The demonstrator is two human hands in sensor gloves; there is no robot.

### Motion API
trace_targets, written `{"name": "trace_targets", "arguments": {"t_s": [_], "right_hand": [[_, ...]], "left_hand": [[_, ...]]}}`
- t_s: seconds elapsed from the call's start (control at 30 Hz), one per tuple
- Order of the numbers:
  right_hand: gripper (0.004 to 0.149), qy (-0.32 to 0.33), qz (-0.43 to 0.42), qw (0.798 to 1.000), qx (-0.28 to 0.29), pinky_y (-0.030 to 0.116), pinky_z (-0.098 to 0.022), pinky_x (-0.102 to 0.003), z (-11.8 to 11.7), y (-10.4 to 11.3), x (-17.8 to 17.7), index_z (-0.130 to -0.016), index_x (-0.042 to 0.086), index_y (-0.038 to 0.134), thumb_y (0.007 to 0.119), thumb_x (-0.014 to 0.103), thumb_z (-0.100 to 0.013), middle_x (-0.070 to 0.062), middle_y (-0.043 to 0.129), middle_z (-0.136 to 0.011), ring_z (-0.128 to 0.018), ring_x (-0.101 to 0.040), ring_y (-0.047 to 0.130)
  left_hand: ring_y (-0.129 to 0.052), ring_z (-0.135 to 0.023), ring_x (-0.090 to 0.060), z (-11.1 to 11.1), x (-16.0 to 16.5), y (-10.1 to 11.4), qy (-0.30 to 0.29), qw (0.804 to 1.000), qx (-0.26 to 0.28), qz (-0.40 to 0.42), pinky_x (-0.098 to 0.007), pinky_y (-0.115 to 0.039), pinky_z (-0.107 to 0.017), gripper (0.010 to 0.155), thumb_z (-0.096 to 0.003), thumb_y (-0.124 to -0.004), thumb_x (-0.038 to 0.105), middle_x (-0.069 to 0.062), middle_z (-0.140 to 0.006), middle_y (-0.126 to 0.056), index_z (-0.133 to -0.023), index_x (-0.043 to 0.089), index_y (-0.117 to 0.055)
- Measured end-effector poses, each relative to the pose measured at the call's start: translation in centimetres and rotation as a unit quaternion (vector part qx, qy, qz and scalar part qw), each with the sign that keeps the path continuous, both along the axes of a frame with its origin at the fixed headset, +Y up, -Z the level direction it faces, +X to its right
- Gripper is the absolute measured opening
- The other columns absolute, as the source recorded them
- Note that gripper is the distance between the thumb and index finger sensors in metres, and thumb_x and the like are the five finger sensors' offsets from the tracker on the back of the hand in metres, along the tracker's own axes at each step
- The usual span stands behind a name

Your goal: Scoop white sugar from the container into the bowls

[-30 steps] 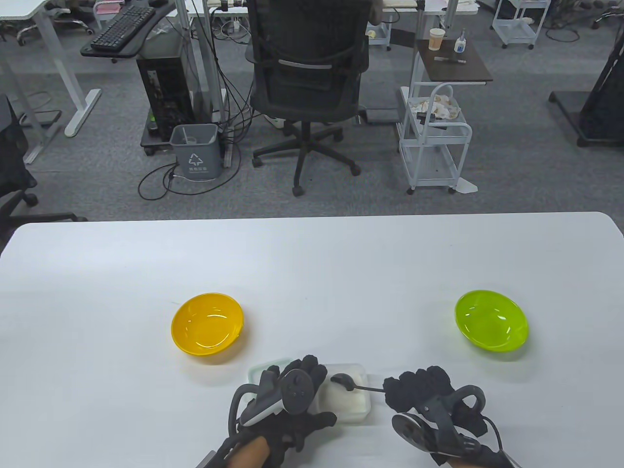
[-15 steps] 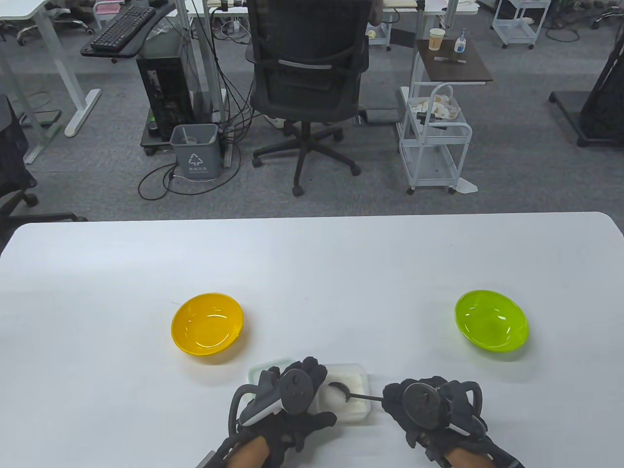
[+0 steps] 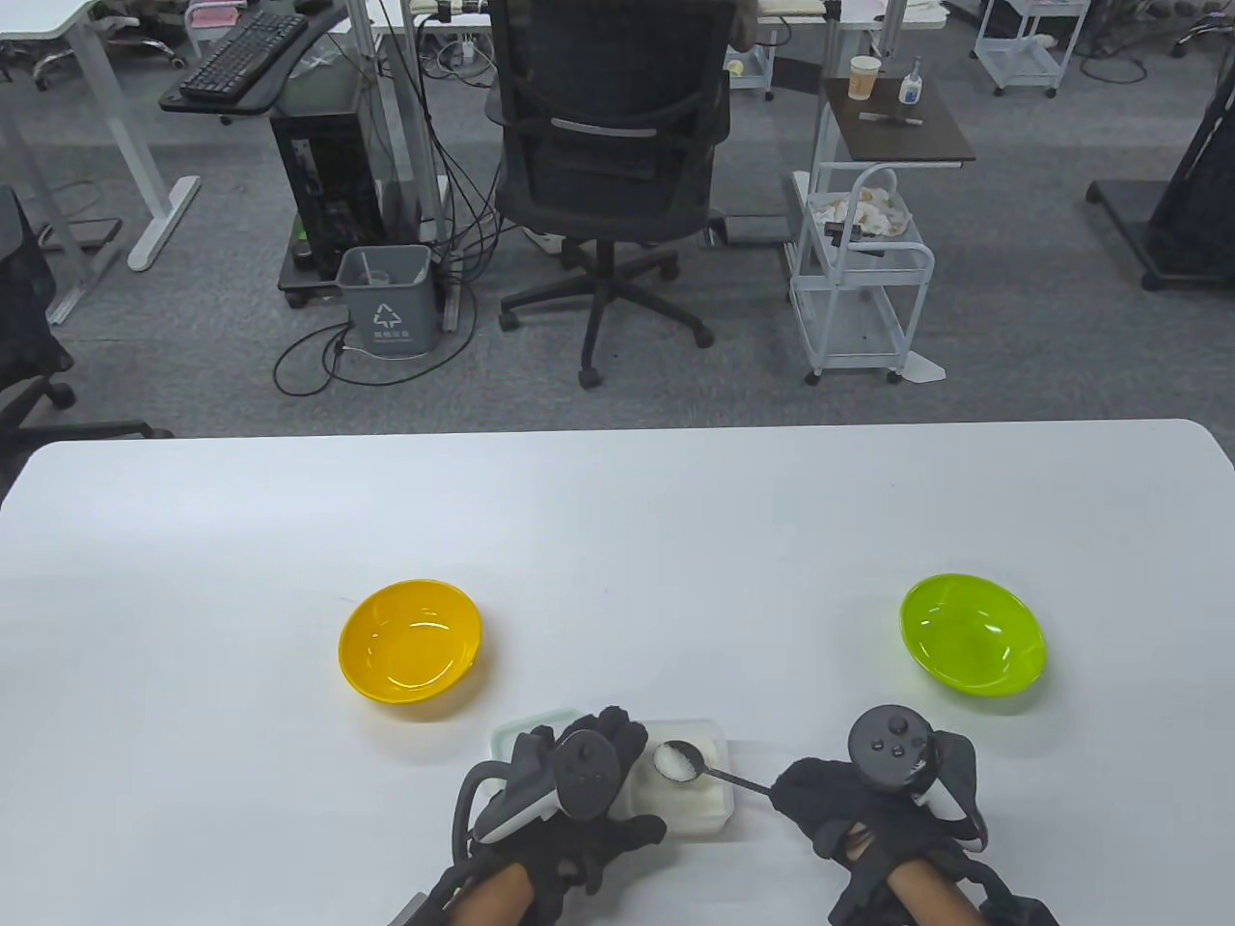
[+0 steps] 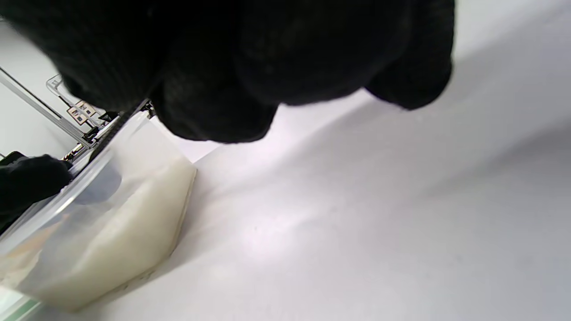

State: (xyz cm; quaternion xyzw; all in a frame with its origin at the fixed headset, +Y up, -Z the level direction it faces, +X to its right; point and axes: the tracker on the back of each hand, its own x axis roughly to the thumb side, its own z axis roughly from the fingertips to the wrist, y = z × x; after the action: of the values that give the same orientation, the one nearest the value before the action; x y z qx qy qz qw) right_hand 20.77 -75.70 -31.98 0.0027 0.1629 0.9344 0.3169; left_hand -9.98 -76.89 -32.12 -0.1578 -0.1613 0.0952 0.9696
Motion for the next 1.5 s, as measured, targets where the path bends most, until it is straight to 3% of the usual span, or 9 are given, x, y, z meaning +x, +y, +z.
{"name": "trace_targets", "arguments": {"t_s": [0.47, 0.77, 1.03, 1.2, 1.33, 1.5], "right_hand": [[0.036, -0.001, -0.041, 0.999, -0.019, 0.080, -0.048, -0.043, -0.5, -0.2, 1.2, -0.074, 0.032, 0.091, 0.082, 0.049, -0.045, -0.004, 0.101, -0.052, -0.024, -0.020, 0.097], [0.036, -0.038, -0.113, 0.993, 0.004, 0.080, -0.049, -0.043, -1.4, 1.7, 4.8, -0.075, 0.032, 0.091, 0.081, 0.049, -0.045, -0.005, 0.100, -0.053, -0.025, -0.020, 0.097], [0.036, -0.182, -0.106, 0.977, 0.043, 0.079, -0.050, -0.044, -2.3, 3.3, 12.5, -0.076, 0.031, 0.091, 0.082, 0.049, -0.045, -0.005, 0.100, -0.054, -0.026, -0.021, 0.096], [0.038, -0.280, -0.079, 0.953, 0.081, 0.078, -0.052, -0.045, -2.0, 3.3, 16.8, -0.079, 0.030, 0.089, 0.082, 0.047, -0.046, -0.006, 0.099, -0.058, -0.030, -0.022, 0.097], [0.038, -0.345, -0.022, 0.931, 0.113, 0.077, -0.054, -0.045, -1.6, 2.9, 19.0, -0.081, 0.031, 0.086, 0.082, 0.045, -0.046, -0.005, 0.098, -0.062, -0.034, -0.022, 0.098], [0.039, -0.379, 0.065, 0.912, 0.144, 0.075, -0.058, -0.046, -1.4, 2.2, 19.7, -0.084, 0.033, 0.083, 0.082, 0.040, -0.046, -0.005, 0.095, -0.070, -0.042, -0.023, 0.099]], "left_hand": [[-0.038, -0.123, -0.017, 0.0, 0.0, 0.0, 0.001, 1.000, 0.001, -0.002, -0.056, -0.027, -0.086, 0.093, -0.0317, -0.064, 0.081, 0.018, -0.124, -0.022, -0.110, 0.049, -0.026], [-0.037, -0.123, -0.017, 0.0, 0.0, -0.1, 0.001, 1.000, 0.000, -0.001, -0.056, -0.027, -0.086, 0.093, -0.0318, -0.063, 0.082, 0.018, -0.124, -0.022, -0.110, 0.049, -0.025], [-0.038, -0.123, -0.018, 0.0, 0.0, 0.0, -0.001, 1.000, 0.000, -0.003, -0.056, -0.027, -0.086, 0.093, -0.0317, -0.064, 0.081, 0.017, -0.125, -0.022, -0.111, 0.049, -0.026], [-0.037, -0.123, -0.018, 0.0, 0.0, -0.1, 0.000, 1.000, 0.000, -0.003, -0.056, -0.027, -0.086, 0.093, -0.0319, -0.064, 0.081, 0.017, -0.124, -0.022, -0.110, 0.049, -0.026], [-0.037, -0.123, -0.018, 0.0, 0.0, -0.1, -0.001, 1.000, -0.001, -0.002, -0.055, -0.026, -0.086, 0.093, -0.0319, -0.064, 0.081, 0.017, -0.124, -0.022, -0.111, 0.049, -0.026], [-0.037, -0.123, -0.018, 0.0, 0.0, -0.1, -0.001, 1.000, -0.003, -0.001, -0.055, -0.026, -0.086, 0.093, -0.0320, -0.064, 0.081, 0.017, -0.124, -0.022, -0.110, 0.049, -0.026]]}}
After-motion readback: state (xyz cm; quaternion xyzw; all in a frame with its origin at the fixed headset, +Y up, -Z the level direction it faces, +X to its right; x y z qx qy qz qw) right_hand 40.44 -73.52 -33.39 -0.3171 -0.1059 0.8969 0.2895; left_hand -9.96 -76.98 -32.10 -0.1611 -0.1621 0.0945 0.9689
